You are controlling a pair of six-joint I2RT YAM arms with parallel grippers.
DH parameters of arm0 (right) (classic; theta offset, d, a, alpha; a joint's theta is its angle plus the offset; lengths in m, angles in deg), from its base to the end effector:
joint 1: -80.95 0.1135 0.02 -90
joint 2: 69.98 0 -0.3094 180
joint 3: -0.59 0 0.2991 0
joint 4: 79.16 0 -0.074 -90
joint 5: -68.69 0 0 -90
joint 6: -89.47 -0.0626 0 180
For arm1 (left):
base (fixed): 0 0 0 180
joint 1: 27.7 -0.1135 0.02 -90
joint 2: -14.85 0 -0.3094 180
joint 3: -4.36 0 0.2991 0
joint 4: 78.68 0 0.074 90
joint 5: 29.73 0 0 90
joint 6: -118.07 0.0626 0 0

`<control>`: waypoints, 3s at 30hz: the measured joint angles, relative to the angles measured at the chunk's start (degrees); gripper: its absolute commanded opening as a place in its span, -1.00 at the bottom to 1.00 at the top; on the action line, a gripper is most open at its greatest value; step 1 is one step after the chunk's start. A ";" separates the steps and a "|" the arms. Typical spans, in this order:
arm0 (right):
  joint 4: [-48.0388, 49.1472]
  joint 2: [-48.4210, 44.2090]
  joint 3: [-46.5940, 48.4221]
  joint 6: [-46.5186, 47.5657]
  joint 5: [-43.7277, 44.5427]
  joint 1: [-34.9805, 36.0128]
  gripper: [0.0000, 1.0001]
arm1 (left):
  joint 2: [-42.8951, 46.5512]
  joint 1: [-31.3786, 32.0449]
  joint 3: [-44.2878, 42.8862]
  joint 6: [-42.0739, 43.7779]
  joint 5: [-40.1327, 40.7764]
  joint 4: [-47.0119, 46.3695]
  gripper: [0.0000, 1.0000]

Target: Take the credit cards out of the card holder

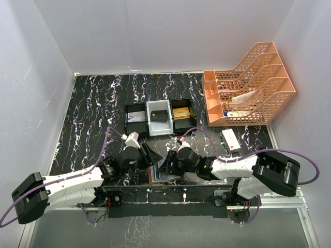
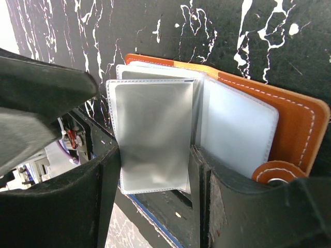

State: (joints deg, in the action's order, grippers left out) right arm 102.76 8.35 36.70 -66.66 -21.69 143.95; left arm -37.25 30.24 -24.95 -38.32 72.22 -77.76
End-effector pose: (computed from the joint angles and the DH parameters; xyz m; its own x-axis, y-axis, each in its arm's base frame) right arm 0.1282 0.2524 0.1272 -0.9357 0.1778 -0.3047 -0.0930 0.7089 0.6992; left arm 0.1328 -0.1876 0.1874 -0.7530 -0.4866 -0.4430 0.0962 0.5846 -0.8056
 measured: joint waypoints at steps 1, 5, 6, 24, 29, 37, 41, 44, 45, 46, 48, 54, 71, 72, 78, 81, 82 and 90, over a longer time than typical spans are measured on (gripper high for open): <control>0.00 0.00 0.00 0.02 0.00 0.00 0.02 | -1.05 0.00 0.11 -0.07 -0.07 -0.68 -0.07; -0.02 0.00 0.02 0.02 0.00 0.00 0.01 | -5.44 0.02 0.94 -0.28 -0.61 -3.28 -0.18; -0.02 0.00 0.02 0.02 0.00 0.00 0.01 | -6.43 0.02 1.09 -0.37 -0.74 -3.56 -0.20; -0.26 0.00 0.26 1.81 -1.22 0.00 0.12 | -10.56 -0.07 5.73 -0.24 -6.91 -17.86 -0.28; -1.25 -0.11 0.70 3.08 -2.78 0.00 0.32 | -13.03 -0.09 5.20 0.35 -7.67 -17.84 -0.31; -4.52 -5.07 1.27 5.38 -4.94 0.33 0.56 | -13.75 -0.11 5.18 0.11 -8.41 -18.64 -0.30; -7.02 -8.50 1.92 6.10 -4.79 0.33 0.57 | -14.01 -0.09 5.18 0.13 -9.31 -19.19 -0.28; -9.86 -11.39 2.03 6.23 -3.48 0.33 0.55 | -14.51 -0.09 5.18 0.17 -10.21 -20.24 -0.25; -11.17 -12.46 2.03 6.25 -2.62 0.33 0.55 | -14.86 -0.09 5.09 0.22 -10.58 -20.55 -0.24; -12.50 -13.68 2.03 6.27 -1.73 0.33 0.54 | -15.34 -0.09 4.94 0.31 -10.95 -20.70 -0.24; -14.71 -16.48 2.01 6.23 0.26 0.33 0.52 | -16.90 -0.09 4.00 0.63 -11.67 -20.61 -0.24; -19.50 -27.50 1.75 5.99 7.87 0.31 0.52 | -23.56 0.42 -1.25 1.40 -14.36 -21.53 -0.17; -33.38 -40.24 -1.03 3.82 17.33 0.26 0.25 | -30.49 2.97 -8.39 2.82 -16.11 -20.83 0.27; -33.62 -40.37 -1.03 3.61 17.51 0.26 0.27 | -30.93 3.10 -9.16 2.95 -16.41 -20.83 0.31; -36.04 -41.42 -1.11 2.32 18.88 0.26 0.32 | -31.63 3.78 -9.90 2.91 -18.05 -22.21 0.30; -36.06 -41.99 -2.47 1.07 18.47 0.26 0.19 | -31.65 3.87 -9.94 3.06 -18.40 -20.90 0.29; -36.09 -42.27 -3.19 0.74 18.08 0.26 0.14 | -31.54 3.91 -9.97 3.21 -18.32 -19.98 0.29; -35.34 -43.06 -7.63 0.02 13.42 0.26 -0.16 | -21.51 4.07 -8.52 3.85 -14.78 -12.72 0.35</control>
State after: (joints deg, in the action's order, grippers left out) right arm 67.42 -34.71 29.07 -66.63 -8.27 144.22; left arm -58.76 34.30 -33.48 -34.47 57.44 -90.48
